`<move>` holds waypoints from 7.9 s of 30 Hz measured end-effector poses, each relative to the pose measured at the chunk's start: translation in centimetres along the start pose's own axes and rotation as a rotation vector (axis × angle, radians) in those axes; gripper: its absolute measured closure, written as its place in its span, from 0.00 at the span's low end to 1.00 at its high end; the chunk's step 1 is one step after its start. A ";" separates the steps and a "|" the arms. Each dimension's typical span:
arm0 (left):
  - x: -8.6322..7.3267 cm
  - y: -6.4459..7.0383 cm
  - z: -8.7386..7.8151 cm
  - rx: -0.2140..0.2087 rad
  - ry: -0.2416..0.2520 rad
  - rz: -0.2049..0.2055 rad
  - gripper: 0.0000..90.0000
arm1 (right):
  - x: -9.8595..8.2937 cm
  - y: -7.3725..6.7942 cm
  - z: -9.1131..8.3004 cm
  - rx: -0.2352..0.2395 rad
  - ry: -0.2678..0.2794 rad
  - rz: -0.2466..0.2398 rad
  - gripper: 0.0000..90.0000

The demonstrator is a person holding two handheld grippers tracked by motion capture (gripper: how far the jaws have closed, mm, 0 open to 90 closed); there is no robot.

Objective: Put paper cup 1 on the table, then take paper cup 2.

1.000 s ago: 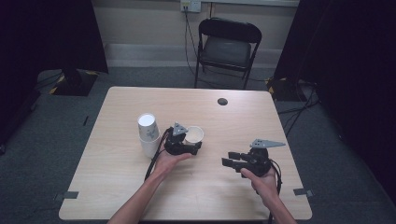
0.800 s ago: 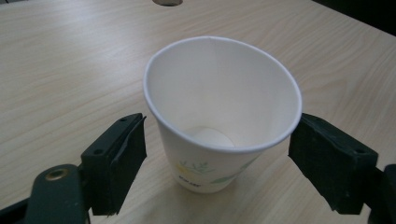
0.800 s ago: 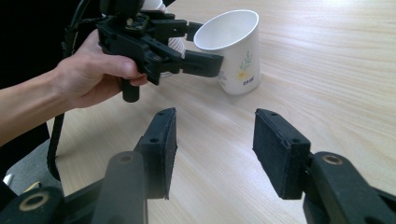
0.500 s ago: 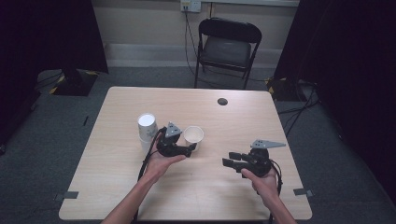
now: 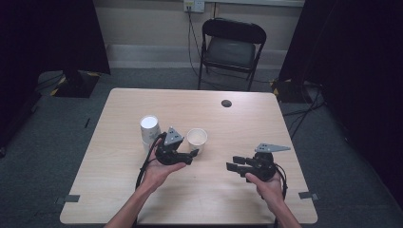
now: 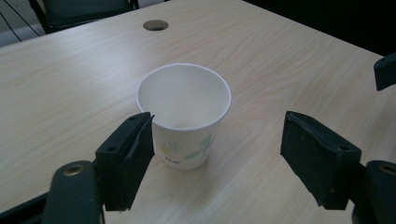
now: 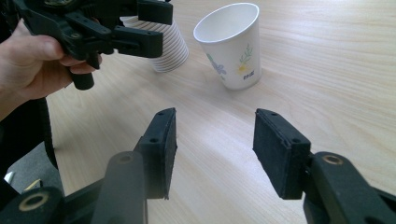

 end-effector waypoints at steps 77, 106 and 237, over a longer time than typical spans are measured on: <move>2.6 -10.2 -6.2 0.151 0.051 -0.092 0.18 | -0.4 0.0 -0.1 -0.006 -0.014 -0.006 0.55; 1.1 -11.0 -4.8 0.141 -0.020 -0.098 0.28 | -0.5 0.1 -0.1 -0.010 -0.014 0.000 0.55; 3.4 5.1 -2.5 -0.392 -0.077 -0.321 0.33 | 1.9 -4.8 1.6 -0.046 0.095 -0.355 0.57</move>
Point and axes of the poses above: each handheld gripper's, and its own axes: z roughly forward along the jaws, x roughly out of its top, y roughly to its right, the point moved 6 cm from there along z, roughly forward along the jaws, and after that the axes turned 9 degrees about -z, right-handed, at the moved point
